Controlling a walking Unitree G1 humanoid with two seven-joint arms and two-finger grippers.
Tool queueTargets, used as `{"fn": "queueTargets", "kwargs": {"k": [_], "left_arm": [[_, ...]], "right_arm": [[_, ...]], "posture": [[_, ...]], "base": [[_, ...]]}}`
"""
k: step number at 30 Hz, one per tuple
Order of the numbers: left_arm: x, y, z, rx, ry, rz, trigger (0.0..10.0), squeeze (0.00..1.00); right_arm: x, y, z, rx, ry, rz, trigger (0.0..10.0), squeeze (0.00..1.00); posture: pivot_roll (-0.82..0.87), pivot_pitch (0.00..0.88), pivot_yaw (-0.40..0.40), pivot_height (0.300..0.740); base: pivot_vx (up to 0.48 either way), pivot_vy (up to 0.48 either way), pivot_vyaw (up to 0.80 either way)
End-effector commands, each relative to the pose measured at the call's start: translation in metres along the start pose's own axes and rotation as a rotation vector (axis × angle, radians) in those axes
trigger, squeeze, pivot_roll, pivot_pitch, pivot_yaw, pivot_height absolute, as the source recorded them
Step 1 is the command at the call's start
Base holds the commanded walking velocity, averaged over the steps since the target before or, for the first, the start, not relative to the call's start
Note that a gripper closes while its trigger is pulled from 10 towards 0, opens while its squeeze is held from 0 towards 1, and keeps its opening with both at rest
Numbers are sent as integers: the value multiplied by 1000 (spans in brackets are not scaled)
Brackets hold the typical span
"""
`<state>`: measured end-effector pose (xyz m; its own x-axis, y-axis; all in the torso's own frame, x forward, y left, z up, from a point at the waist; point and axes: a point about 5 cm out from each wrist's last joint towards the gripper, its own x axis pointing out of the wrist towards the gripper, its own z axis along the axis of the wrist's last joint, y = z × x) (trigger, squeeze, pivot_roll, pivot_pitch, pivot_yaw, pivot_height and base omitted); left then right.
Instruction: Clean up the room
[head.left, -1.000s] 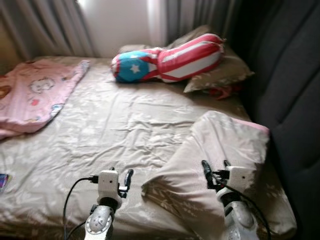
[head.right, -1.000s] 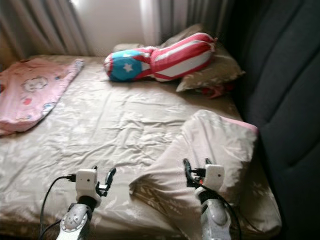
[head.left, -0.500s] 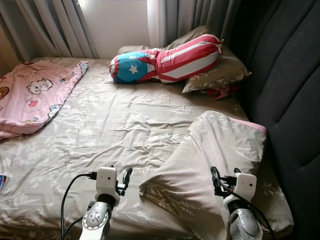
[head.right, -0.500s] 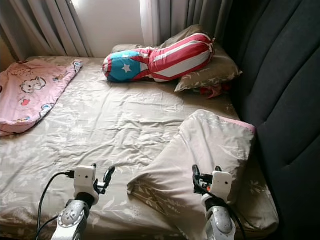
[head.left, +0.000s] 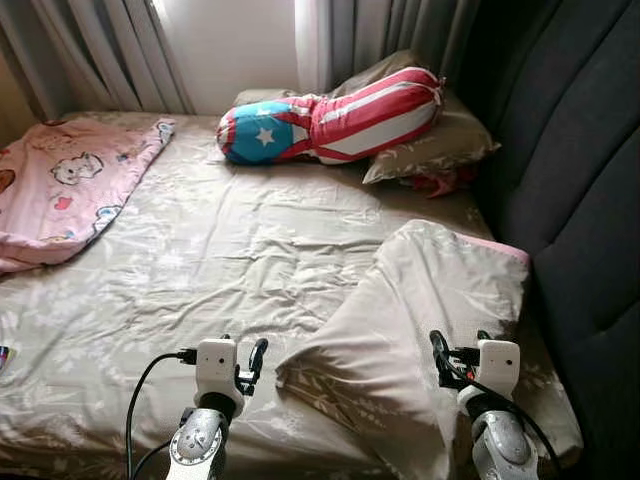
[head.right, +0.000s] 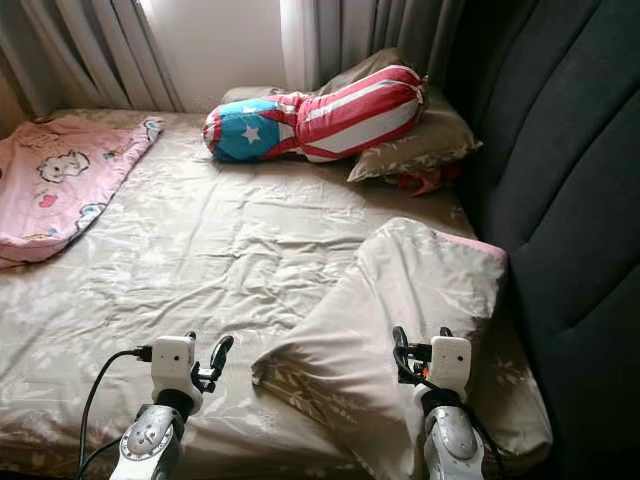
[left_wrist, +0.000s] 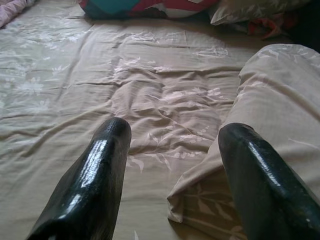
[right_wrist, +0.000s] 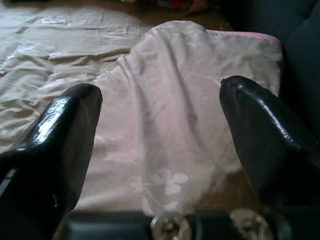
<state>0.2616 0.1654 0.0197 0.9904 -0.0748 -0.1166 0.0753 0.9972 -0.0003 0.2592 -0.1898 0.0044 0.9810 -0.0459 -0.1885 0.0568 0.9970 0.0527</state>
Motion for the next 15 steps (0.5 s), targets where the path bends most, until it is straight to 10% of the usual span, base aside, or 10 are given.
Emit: {"fn": "queueTargets", "kwargs": {"k": [1, 15], "left_arm": [[0, 0, 0, -9, 4, 1, 10000, 0], [-1, 1, 2, -9, 6, 0, 10000, 0]], "right_arm": [[0, 3, 2, 6, -17, 4, 10000, 0], [0, 7, 0, 18, -5, 0, 10000, 0]], "posture": [[-119, 30, -62, 673], [-109, 20, -59, 673]], "base": [[0, 0, 0], [0, 0, 0]]}}
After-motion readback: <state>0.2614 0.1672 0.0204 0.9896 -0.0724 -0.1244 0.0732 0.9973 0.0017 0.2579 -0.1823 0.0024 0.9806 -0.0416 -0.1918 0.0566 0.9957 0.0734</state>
